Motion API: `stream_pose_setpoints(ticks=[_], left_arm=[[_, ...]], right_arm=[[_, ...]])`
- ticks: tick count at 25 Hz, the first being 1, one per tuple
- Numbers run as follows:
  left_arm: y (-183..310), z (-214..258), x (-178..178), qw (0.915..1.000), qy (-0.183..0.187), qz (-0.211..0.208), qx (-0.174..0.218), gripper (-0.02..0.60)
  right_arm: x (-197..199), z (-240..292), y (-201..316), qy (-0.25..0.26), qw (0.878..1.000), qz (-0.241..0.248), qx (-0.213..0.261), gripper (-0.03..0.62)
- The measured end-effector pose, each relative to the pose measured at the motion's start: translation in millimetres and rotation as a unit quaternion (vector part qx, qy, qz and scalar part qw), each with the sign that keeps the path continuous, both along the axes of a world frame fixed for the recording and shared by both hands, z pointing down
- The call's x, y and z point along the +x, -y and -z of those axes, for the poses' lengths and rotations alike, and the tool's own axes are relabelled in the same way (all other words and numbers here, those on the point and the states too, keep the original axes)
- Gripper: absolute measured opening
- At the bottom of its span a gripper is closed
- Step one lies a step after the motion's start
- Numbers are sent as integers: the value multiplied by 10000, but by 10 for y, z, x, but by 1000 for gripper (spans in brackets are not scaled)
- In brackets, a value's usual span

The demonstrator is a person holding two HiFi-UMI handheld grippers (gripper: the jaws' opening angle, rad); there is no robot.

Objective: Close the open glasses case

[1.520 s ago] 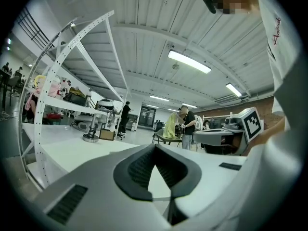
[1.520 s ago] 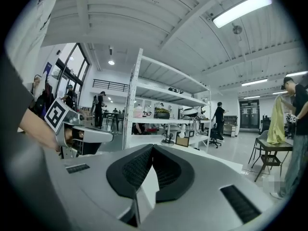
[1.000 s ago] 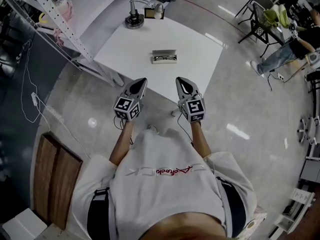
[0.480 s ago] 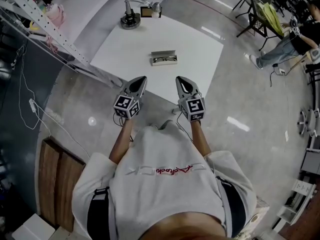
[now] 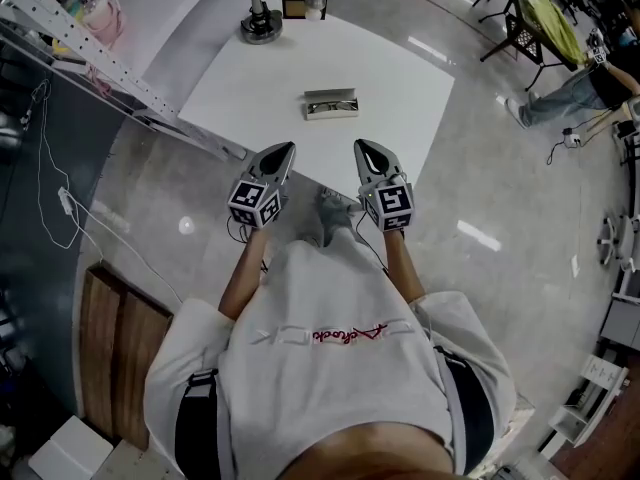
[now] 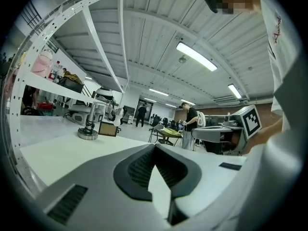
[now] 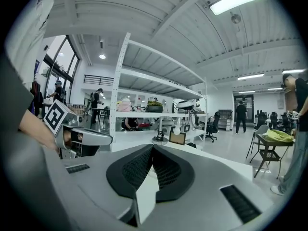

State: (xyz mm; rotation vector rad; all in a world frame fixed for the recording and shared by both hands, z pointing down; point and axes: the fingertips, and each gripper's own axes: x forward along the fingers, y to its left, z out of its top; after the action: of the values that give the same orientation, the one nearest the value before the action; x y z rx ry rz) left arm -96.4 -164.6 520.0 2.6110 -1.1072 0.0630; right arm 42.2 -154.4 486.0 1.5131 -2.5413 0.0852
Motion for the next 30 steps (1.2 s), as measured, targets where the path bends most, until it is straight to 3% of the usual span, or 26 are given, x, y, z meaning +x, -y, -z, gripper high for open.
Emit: stream_pose_setpoints(ticks=[12,30], left_arm=[[488,-180,92,9995,156,155,-246,26],[677,-906,292,9911,342,192,-1272,26]], right_arm=[[41,-90,576,104,9995,240,-171,26],[164,-842,820,242,9909,444,-1248,26]])
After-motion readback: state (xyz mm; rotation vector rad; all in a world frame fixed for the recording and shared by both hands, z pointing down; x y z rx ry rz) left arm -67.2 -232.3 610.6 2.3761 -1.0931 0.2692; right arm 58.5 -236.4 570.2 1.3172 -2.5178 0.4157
